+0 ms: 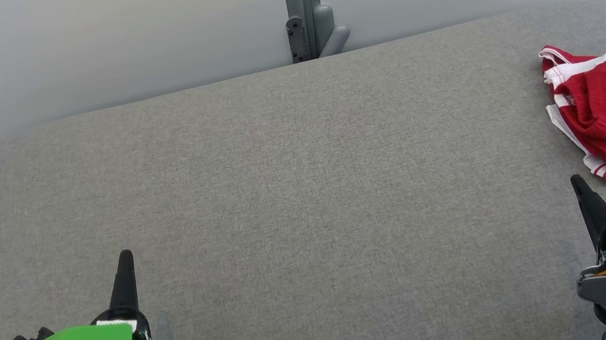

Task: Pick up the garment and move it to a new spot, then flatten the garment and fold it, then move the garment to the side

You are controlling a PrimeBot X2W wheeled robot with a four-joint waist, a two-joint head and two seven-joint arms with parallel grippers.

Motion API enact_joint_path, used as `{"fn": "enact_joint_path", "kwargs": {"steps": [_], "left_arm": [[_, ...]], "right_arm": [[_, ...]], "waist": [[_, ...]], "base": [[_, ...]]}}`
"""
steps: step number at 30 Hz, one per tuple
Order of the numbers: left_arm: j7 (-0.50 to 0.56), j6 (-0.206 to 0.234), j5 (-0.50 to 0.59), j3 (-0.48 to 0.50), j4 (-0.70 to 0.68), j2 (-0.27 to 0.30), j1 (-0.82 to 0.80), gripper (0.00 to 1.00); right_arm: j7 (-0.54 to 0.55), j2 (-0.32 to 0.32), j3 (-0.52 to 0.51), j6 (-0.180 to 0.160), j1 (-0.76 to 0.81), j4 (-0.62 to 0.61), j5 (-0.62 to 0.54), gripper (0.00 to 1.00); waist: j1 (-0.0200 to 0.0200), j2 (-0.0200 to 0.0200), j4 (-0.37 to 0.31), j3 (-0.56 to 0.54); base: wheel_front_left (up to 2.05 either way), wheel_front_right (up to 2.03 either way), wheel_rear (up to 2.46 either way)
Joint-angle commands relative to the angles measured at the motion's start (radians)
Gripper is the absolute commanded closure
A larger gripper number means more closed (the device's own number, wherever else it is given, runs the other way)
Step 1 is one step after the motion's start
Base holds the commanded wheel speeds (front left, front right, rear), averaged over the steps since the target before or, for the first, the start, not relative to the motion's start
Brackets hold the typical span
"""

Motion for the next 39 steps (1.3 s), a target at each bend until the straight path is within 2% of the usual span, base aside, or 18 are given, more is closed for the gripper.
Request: {"fn": "enact_joint_path", "kwargs": {"steps": [1,27,39], "left_arm": [[0.006,-0.010,-0.025,0.005,0.001,0.001,-0.023,1.00],[0.050,-0.028,-0.191,0.017,0.012,0.000,-0.047,1.00],[0.049,-0.027,-0.189,0.016,0.012,0.000,-0.044,1.00]], "right_arm": [[0.008,-0.005,-0.008,0.000,0.007,-0.009,0.024,1.00],[0.054,-0.004,-0.046,0.000,0.011,-0.013,0.192,1.00],[0.055,-0.001,-0.047,0.000,0.011,-0.013,0.183,1.00]], "waist": [[0.0000,0.0043,-0.001,0.000],[0.0000,0.0054,-0.009,-0.007],[0.0000,0.0054,-0.009,-0.007]], "base": [[0.00,0.00,0.00],[0.00,0.00,0.00],[0.00,0.00,0.00]]}}
